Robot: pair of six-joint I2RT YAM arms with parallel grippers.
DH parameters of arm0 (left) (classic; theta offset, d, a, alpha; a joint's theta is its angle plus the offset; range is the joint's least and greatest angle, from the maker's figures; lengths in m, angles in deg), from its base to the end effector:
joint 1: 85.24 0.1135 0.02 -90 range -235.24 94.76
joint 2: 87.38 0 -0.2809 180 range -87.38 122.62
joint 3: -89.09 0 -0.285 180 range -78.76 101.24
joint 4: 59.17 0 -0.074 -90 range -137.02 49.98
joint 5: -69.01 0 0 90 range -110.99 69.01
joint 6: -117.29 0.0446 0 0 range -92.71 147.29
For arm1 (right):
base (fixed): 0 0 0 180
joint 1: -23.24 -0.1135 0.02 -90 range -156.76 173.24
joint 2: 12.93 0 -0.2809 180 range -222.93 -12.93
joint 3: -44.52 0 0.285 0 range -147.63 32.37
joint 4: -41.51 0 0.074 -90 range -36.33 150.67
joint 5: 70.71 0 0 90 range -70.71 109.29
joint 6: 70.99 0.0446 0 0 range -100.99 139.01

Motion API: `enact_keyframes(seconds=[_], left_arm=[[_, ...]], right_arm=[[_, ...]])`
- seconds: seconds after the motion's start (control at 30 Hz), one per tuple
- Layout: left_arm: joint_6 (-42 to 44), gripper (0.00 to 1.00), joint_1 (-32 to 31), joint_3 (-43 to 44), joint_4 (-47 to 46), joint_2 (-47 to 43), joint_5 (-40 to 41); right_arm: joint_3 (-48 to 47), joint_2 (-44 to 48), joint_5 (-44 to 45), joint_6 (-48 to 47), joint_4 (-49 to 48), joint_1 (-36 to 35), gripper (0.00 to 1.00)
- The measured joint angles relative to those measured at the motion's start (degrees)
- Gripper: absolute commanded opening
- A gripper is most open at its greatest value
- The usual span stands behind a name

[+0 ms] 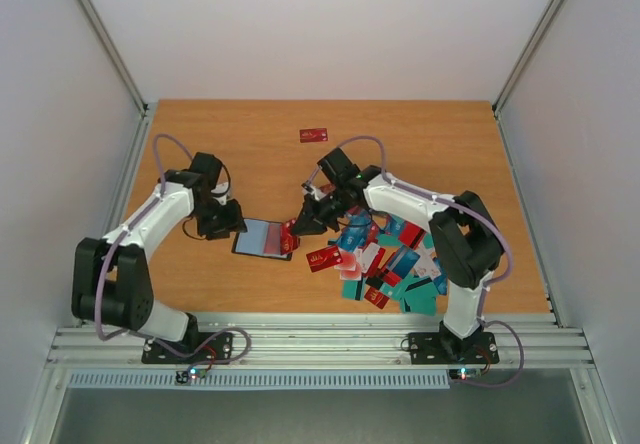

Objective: Put the credit cards into the card holder

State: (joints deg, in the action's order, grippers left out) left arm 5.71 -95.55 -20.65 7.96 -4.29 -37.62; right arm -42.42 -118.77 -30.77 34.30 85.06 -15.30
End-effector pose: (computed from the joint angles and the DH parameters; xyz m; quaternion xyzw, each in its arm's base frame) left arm 0.2776 -0.0635 0.2141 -0.0842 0.9822 -0.1623 0.0437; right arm 0.3023 0.2846 0.2004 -0.2760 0.8417 0.4641 0.0064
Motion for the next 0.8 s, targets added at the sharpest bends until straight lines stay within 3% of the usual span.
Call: enact_keyframes(seconds=[0.4, 0.8], left_arm=[[4.7, 0.50, 5.1, -0.1, -7.0, 12.6, -5.5], [6.0, 0.47, 6.5, 0.0, -10.3, 17.4, -8.3]], right_arm=[[-4.0, -11.1, -4.0, -3.1, -2.5, -0.1, 0.01], [-7.2, -17.3, -6.6, -4.0, -4.8, -1.0, 0.01]])
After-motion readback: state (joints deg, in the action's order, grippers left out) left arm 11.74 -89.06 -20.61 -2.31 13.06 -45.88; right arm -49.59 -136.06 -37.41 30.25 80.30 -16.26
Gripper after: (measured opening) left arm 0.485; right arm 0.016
